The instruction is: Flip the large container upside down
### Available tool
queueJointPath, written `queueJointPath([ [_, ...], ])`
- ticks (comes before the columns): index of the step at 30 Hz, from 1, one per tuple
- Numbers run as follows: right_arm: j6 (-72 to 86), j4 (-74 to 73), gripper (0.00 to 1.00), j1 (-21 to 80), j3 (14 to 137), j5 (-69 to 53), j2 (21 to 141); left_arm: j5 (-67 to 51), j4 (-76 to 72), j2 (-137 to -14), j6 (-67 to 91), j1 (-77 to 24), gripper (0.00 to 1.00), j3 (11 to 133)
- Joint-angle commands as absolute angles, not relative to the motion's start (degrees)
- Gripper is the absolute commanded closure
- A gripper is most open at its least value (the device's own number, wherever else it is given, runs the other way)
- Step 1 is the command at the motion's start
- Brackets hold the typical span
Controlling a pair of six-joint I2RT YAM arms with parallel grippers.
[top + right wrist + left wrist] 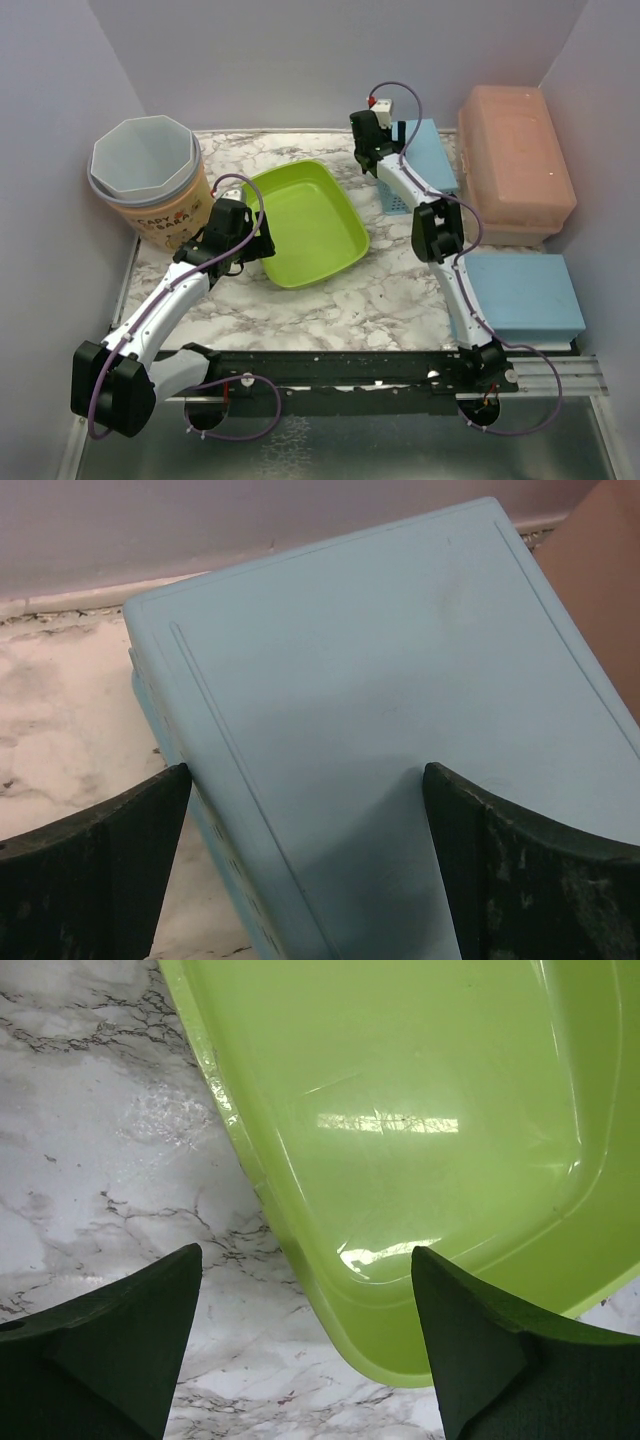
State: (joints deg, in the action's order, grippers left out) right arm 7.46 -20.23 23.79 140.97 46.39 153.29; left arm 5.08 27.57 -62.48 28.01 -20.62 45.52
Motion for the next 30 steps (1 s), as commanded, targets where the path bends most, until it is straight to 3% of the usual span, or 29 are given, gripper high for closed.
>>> queueJointPath([
  [1, 15.07, -26.09, 0.04, 22.53, 138.49, 48.03, 151.2, 3.16, 28.73, -61.85, 29.3, -20.48, 0.13, 47.43],
  [11, 20.52, -30.7, 0.04, 20.13, 133.3, 45.22, 147.35, 2.99, 28.83, -60.66, 30.15, -20.48, 0.13, 46.06],
  [30, 20.91, -33.01, 0.04, 19.38, 135.66, 48.03, 147.52, 2.46, 28.83, -60.67, 30.15, -20.48, 0.13, 45.6],
])
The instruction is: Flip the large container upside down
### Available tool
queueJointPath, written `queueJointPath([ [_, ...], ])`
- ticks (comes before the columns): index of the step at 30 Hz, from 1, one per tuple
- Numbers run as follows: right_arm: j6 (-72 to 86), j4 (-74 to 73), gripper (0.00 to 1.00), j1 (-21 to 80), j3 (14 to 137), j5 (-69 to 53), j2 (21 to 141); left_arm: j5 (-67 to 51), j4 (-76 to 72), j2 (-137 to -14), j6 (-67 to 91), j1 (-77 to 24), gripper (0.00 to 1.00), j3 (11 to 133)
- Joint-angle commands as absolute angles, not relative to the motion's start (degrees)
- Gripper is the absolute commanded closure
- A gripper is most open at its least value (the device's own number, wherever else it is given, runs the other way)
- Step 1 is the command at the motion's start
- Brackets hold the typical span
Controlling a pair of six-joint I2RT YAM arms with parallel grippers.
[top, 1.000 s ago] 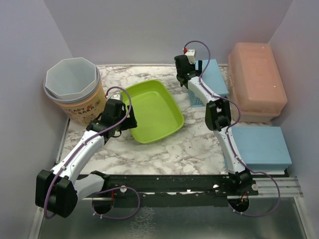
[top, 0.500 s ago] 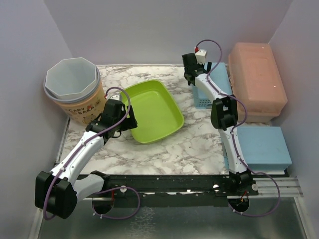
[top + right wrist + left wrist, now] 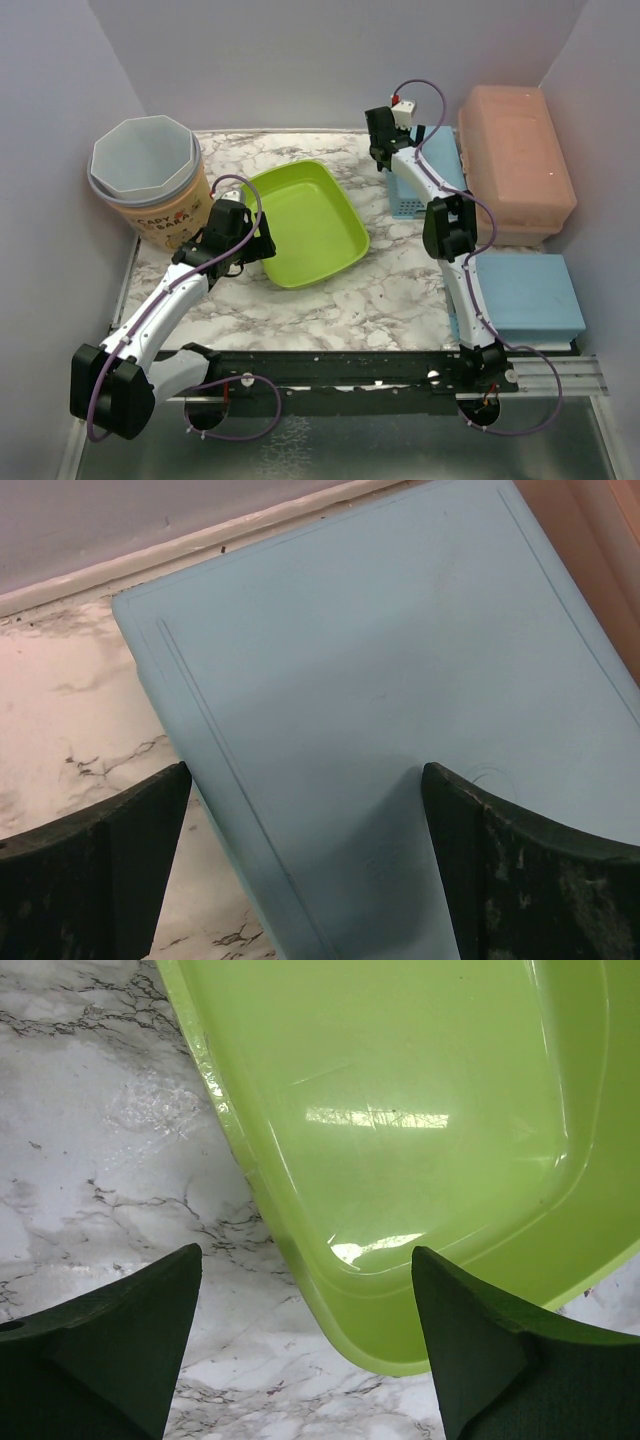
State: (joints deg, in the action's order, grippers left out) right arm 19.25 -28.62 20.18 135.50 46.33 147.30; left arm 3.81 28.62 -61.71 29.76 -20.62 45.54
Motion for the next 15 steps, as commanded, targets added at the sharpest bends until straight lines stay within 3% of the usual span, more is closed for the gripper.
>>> queueJointPath([
  [1, 20.92, -32.92, 0.04, 19.36, 135.54, 48.37, 147.48, 2.42, 28.83, -60.77, 30.15, -20.49, 0.13, 45.58],
  [10, 20.9, -33.11, 0.04, 18.5, 136.05, 48.79, 144.79, 2.59, 28.91, -60.48, 30.48, -20.48, 0.13, 45.24],
  [15, 17.53, -25.93, 0.04, 18.37, 127.45, 35.25, 136.06, 2.93, 28.83, -60.1, 30.89, -20.48, 0.13, 44.58],
])
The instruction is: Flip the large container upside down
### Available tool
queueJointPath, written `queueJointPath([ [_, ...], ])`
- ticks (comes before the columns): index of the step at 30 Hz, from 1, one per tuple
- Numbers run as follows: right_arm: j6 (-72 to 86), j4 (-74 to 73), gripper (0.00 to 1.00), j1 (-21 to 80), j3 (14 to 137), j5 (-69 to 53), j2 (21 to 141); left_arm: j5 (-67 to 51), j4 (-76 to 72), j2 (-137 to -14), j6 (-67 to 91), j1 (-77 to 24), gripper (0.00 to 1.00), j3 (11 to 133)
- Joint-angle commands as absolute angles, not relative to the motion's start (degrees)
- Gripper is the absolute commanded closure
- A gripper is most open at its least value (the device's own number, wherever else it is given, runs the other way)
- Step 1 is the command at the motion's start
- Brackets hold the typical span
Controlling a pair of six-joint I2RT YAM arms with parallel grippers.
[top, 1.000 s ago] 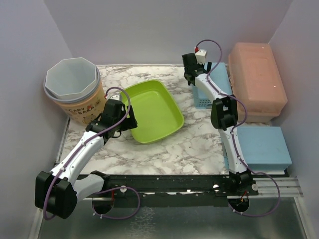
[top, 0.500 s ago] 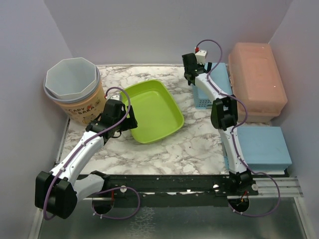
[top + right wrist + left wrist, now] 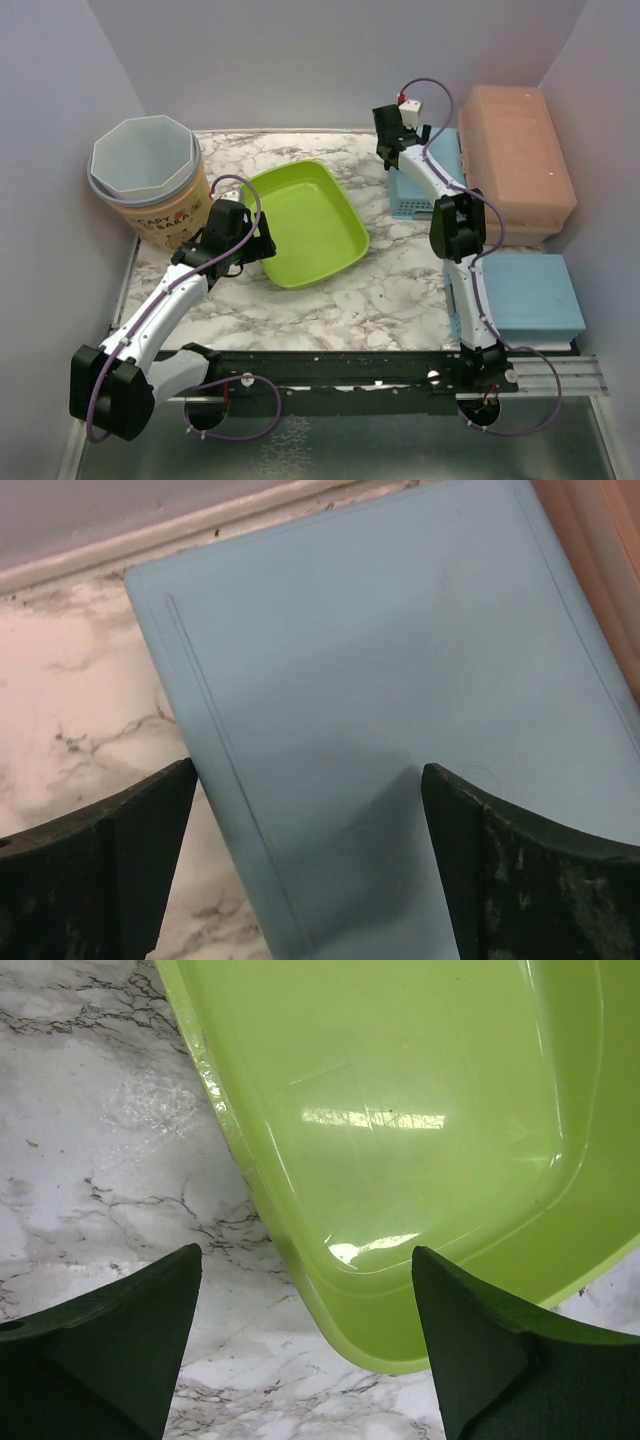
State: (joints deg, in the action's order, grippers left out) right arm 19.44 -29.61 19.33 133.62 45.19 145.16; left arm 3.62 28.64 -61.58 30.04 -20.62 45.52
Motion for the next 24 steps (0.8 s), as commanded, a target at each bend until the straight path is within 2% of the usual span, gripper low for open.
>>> queueJointPath([
  [1, 17.33, -24.27, 0.04, 18.37, 125.1, 31.36, 133.67, 3.06, 28.83, -60.16, 30.93, -20.48, 0.13, 44.5],
  [8, 20.03, -20.19, 0.05, 18.37, 109.99, 12.05, 119.13, 4.34, 28.7, -59.35, 32.11, -20.48, 0.12, 43.97],
  [15, 26.16, -14.28, 0.08, 18.37, 88.74, -10.65, 106.22, 5.36, 27.75, -59.38, 32.55, -20.48, 0.13, 42.21],
  [19, 29.17, -9.93, 0.14, 18.37, 78.93, -25.55, 102.67, 4.58, 26.84, -59.37, 33.03, -20.48, 0.13, 40.79],
  [24, 27.72, -12.33, 0.26, 18.47, 75.41, -32.28, 103.4, 4.37, 26.22, -58.62, 33.57, -20.48, 0.13, 39.49],
])
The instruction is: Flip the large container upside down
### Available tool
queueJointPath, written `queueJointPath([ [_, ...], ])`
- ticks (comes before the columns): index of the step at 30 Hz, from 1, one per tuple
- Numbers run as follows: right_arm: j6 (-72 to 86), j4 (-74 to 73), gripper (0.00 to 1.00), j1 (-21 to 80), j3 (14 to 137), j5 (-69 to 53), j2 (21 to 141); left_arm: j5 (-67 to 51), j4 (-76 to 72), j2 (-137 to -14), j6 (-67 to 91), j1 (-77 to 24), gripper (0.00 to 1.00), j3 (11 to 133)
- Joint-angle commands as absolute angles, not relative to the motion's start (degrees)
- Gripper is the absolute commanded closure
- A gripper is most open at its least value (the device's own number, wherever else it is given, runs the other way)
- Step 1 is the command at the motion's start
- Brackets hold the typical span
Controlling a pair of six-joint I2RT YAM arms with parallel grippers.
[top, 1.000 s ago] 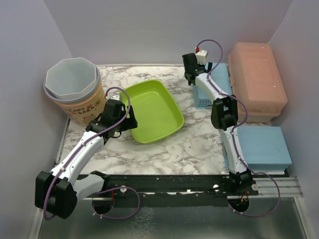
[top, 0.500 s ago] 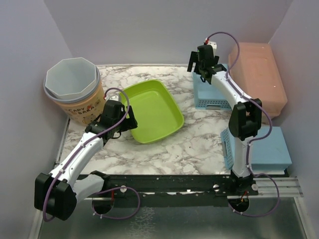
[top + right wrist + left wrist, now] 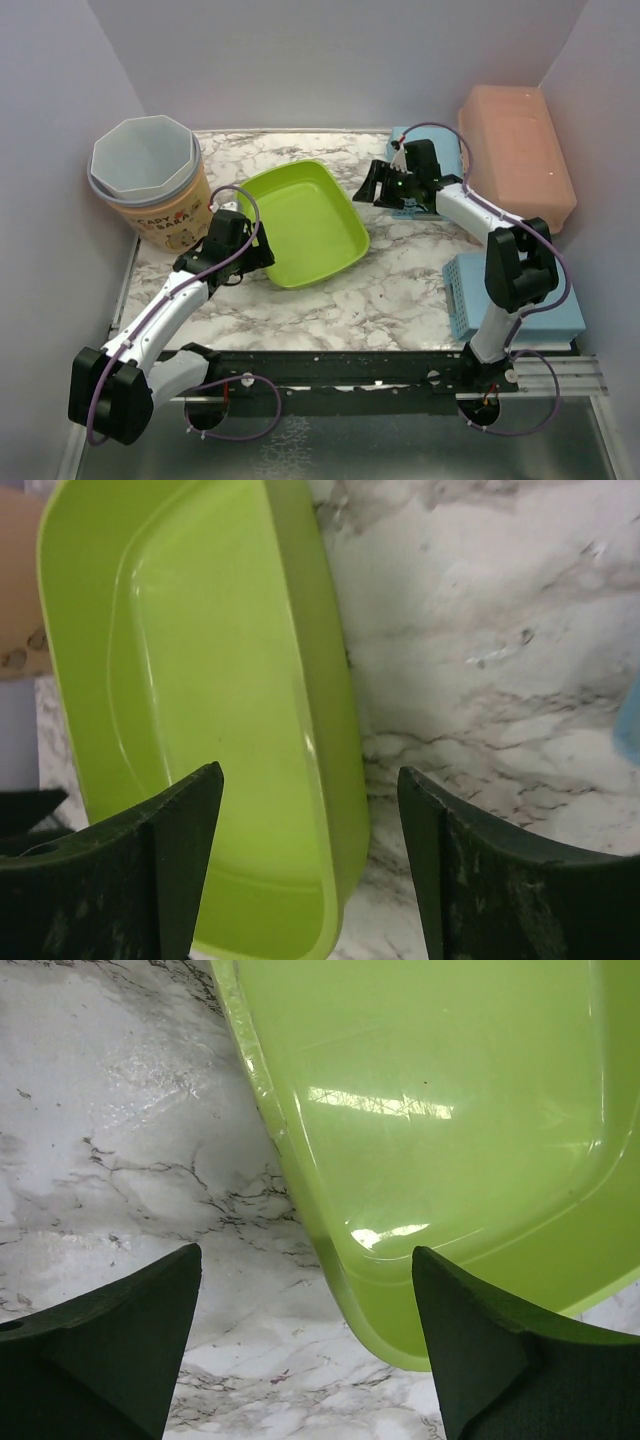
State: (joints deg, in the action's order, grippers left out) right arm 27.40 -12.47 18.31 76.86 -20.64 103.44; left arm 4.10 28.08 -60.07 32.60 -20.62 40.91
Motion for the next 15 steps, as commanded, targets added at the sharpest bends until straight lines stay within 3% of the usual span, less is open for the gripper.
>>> queueJointPath([
  [1, 27.24, -12.88, 0.27, 18.53, 75.07, -33.09, 103.46, 4.39, 26.12, -58.51, 33.66, -20.48, 0.13, 39.29],
  [15, 28.03, -12.27, 0.37, 18.72, 68.52, -37.64, 104.09, 3.86, 25.22, -59.74, 33.84, -20.48, 0.13, 38.95],
])
